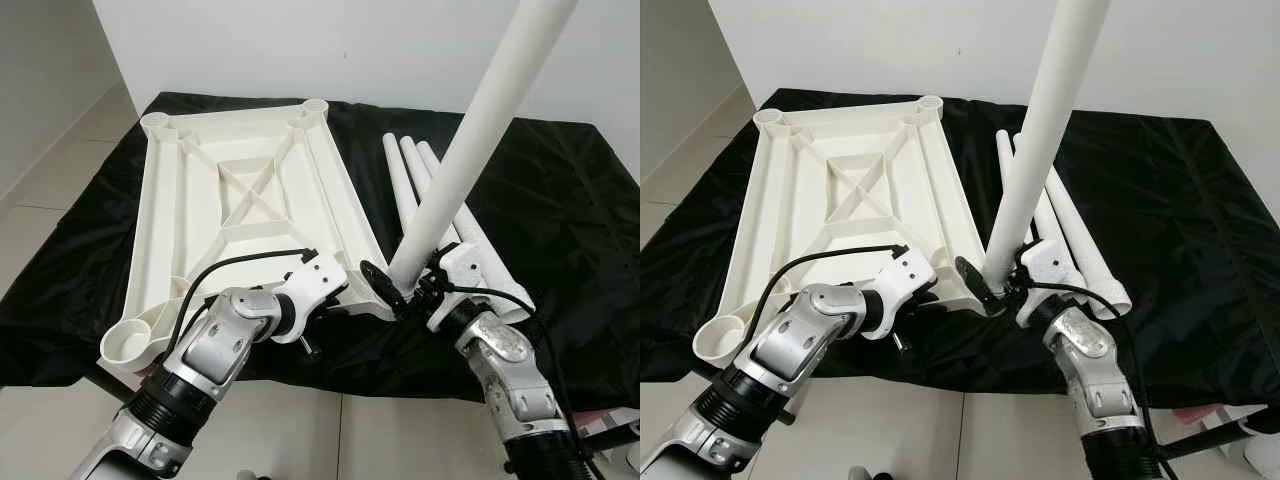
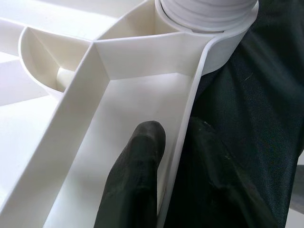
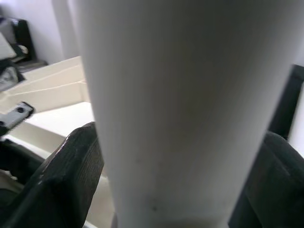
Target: Building children table
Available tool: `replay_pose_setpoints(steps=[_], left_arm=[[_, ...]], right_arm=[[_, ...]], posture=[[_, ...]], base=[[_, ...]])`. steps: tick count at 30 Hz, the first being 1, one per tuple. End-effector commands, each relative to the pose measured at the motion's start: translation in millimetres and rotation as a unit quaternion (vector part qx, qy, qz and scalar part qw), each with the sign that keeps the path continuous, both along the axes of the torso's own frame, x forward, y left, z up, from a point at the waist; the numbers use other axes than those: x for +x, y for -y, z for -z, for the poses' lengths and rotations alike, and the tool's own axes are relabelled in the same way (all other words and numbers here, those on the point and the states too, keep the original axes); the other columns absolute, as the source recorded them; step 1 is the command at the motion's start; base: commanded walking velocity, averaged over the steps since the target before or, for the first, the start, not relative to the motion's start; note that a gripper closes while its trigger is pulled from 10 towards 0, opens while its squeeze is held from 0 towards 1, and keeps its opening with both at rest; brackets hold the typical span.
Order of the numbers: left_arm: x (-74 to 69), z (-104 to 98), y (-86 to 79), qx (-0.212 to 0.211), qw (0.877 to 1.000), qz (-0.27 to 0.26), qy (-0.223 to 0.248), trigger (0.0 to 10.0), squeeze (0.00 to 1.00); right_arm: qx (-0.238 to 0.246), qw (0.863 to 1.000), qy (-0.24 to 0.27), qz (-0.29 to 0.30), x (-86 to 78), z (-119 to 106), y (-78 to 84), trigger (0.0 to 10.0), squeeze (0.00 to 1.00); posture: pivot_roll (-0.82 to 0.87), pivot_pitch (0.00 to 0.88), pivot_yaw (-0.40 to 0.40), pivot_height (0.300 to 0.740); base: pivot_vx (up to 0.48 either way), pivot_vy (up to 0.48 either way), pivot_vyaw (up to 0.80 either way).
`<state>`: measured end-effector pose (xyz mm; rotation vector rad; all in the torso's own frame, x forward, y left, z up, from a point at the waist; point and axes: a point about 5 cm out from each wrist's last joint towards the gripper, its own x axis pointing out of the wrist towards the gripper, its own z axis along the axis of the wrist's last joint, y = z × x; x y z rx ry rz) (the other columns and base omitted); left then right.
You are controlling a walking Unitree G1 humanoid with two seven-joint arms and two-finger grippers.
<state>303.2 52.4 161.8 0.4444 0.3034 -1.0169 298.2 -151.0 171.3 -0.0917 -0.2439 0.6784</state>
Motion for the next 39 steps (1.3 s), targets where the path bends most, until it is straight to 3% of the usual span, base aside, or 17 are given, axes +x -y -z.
replay_pose_setpoints(steps=[1, 14, 29, 30, 31, 33, 34, 39], left_arm=[[2.9, -14, -0.3, -0.011, 0.999, -0.009, 0.032, 10.0, 0.00], [1.8, -13, 0.8, -0.010, 0.999, -0.005, 0.031, 10.0, 0.00], [1.0, -12, 1.3, -0.009, 0.999, -0.002, 0.031, 10.0, 0.00], [0.9, -12, 1.5, -0.010, 0.999, -0.002, 0.031, 10.0, 0.00], [0.6, -12, 1.6, -0.010, 0.999, -0.002, 0.031, 10.0, 0.00], [0.6, -12, 1.6, -0.010, 0.999, -0.002, 0.031, 10.0, 0.00], [0.4, -12, 1.7, -0.010, 0.999, -0.001, 0.031, 10.0, 0.00], [0.1, -12, 1.8, -0.010, 0.999, -0.001, 0.031, 10.0, 0.00]], right_arm=[[0.003, 1.000, -0.012, -0.004, 0.7, 2, 4.4, 10.0, 0.00], [-0.013, 0.999, -0.011, -0.040, 10.1, -9, 13.9, 10.0, 0.00], [-0.028, 0.997, -0.016, -0.069, 7.5, -7, 12.3, 10.0, 0.00], [-0.027, 0.997, -0.019, -0.071, 6.8, -6, 12.0, 9.4, 0.00], [-0.026, 0.997, -0.019, -0.072, 5.8, -5, 11.1, 7.6, 0.00], [-0.026, 0.997, -0.019, -0.072, 5.7, -5, 10.9, 7.6, 0.00], [-0.026, 0.997, -0.018, -0.073, 5.2, -4, 10.6, 0.0, 0.00], [-0.023, 0.997, -0.020, -0.075, 4.2, -4, 10.0, 0.0, 0.00]], posture=[[-0.09, 0.135, 0.036, 0.740], [-0.09, 0.119, 0.038, 0.740], [-0.10, 0.110, 0.036, 0.740], [-0.10, 0.111, 0.036, 0.740], [-0.10, 0.111, 0.036, 0.740], [-0.10, 0.111, 0.036, 0.740], [-0.10, 0.112, 0.036, 0.740], [-0.10, 0.114, 0.036, 0.740]], base=[[0.000, 0.000, 0.00], [0.000, 0.000, 0.00], [0.000, 0.000, 0.00], [0.000, 0.000, 0.00], [0.000, 0.000, 0.00], [0.000, 0.000, 0.00], [0.000, 0.000, 0.00], [0.000, 0.000, 0.00]])
